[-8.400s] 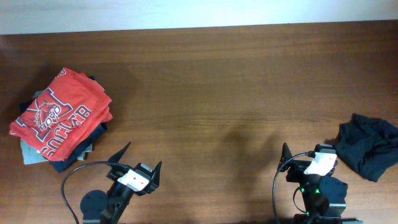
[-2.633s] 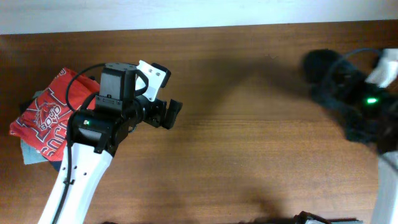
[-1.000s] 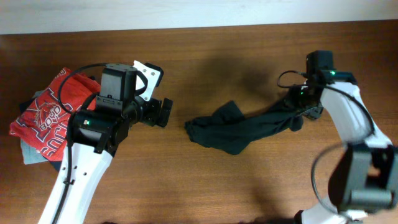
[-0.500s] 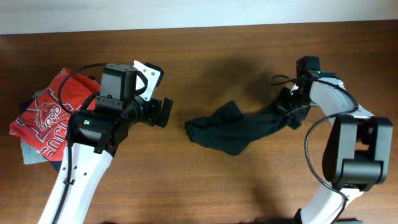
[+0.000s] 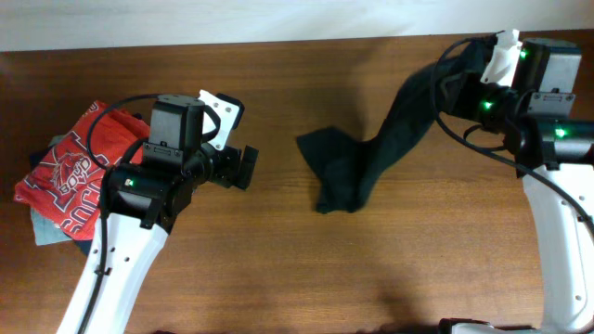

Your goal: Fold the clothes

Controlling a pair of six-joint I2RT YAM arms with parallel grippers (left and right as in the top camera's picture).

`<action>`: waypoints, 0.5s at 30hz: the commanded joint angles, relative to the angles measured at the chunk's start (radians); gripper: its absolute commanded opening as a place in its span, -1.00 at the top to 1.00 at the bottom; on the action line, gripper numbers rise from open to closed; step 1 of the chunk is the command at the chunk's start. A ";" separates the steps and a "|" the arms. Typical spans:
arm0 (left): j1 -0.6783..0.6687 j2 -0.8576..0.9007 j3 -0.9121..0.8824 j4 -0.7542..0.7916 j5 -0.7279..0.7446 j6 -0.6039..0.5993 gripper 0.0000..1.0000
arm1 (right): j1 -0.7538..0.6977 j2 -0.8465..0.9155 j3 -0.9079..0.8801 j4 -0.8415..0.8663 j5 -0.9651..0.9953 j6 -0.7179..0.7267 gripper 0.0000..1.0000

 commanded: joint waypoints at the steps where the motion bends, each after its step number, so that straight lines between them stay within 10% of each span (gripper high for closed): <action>1: -0.001 -0.004 0.019 0.003 0.015 -0.006 -0.99 | 0.002 0.029 -0.008 -0.019 -0.012 -0.018 0.92; 15: -0.001 -0.004 0.019 -0.003 0.015 -0.006 -0.99 | -0.176 -0.076 0.141 -0.127 0.176 0.017 0.92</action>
